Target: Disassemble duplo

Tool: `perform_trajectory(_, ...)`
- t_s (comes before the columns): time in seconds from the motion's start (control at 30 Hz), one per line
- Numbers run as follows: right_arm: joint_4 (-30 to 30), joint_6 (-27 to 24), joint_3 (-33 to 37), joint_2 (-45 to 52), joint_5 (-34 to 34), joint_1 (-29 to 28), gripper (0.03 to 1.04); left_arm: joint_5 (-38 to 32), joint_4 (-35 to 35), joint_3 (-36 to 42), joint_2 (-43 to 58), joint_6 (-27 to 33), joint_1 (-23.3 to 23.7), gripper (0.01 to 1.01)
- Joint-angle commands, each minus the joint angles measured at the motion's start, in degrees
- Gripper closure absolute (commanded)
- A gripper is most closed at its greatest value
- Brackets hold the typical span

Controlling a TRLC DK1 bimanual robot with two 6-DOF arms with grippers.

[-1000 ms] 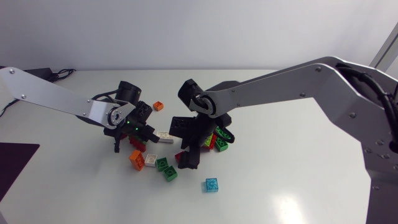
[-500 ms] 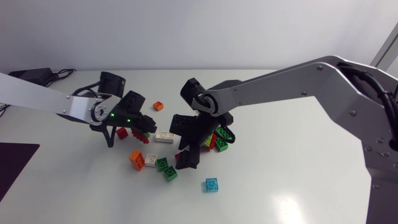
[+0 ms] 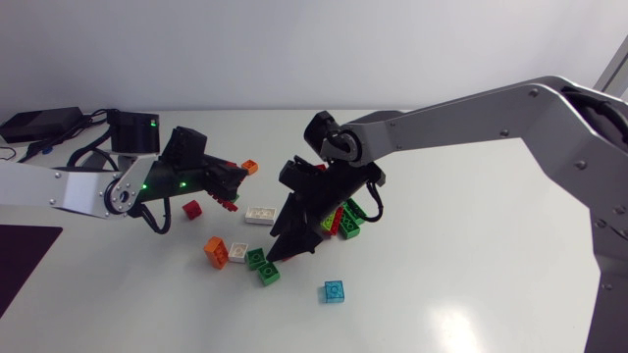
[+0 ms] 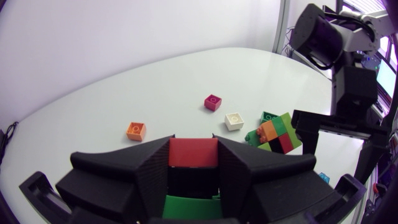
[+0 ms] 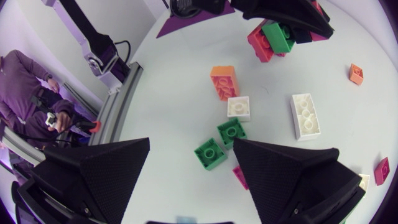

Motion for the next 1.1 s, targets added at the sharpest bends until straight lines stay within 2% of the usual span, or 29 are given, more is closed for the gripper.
perform_trajectory(0.0, -2.2, 0.8, 2.0, -0.2, -3.1, -0.9, 0.10, 1.0, 3.0, -2.9, -2.8, -2.1, -0.9, 1.002)
perform_trajectory(0.1, -4.4, 0.8, 3.9, 1.4, -6.6, -1.6, 0.10, 1.0, 3.8, -3.8, -4.0, -2.8, -2.0, 1.002)
perform_trajectory(0.17, -5.6, 1.3, 5.1, 2.4, -9.4, -2.1, 0.10, 1.0, 6.9, -5.2, -4.7, -4.0, -2.4, 1.002)
perform_trajectory(0.37, -5.0, 6.8, 7.4, 5.0, -13.7, -2.7, 0.10, 1.0, 10.1, -6.8, -7.1, -4.8, -3.8, 1.000)
perform_trajectory(0.73, 11.0, 24.5, 5.8, 7.2, -12.6, -2.6, 0.10, -1.6, 10.3, -8.1, -9.8, -3.0, -7.0, 1.000)
perform_trajectory(0.97, 17.8, 30.9, 3.8, 6.6, -12.2, -2.8, 0.10, -5.0, 10.5, -8.3, -9.1, -1.7, -9.0, 1.000)
perform_trajectory(1.07, 18.7, 32.0, 3.5, 6.5, -11.7, -2.9, 0.10, -5.1, 10.5, -8.3, -9.0, -1.7, -9.0, 1.000)
